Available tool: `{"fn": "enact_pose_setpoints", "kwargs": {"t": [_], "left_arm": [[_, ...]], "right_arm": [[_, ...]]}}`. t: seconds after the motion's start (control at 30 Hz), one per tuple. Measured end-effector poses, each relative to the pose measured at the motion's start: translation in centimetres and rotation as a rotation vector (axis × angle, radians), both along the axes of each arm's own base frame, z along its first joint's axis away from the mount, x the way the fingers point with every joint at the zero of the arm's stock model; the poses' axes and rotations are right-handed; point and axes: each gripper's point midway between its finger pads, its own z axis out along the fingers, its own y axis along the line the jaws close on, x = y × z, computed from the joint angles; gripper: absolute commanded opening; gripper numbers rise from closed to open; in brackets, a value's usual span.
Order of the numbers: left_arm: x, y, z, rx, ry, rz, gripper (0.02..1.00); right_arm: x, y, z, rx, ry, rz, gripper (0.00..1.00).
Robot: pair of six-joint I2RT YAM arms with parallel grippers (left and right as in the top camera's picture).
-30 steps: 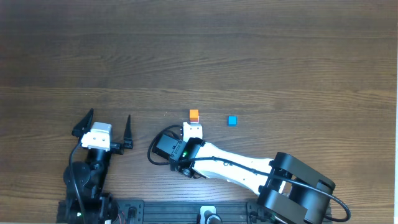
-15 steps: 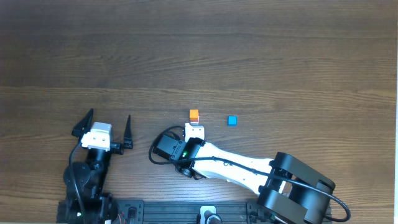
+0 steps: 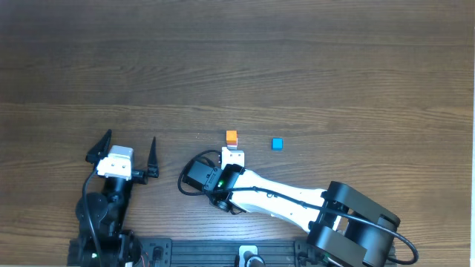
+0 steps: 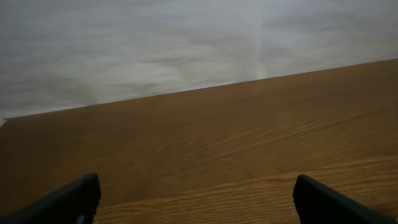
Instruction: Stack Cubes
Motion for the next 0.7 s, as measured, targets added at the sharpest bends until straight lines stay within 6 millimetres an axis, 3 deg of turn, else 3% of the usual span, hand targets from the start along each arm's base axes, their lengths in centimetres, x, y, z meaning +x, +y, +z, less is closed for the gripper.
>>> {"fn": "enact_pose_setpoints", "kwargs": {"t": [0.7], "left_arm": [[0.0, -0.01, 0.0, 0.0, 0.0, 0.0, 1.0]], "right_arm": [[0.15, 0.12, 0.01, 0.005, -0.008, -0.003, 0.154]]}}
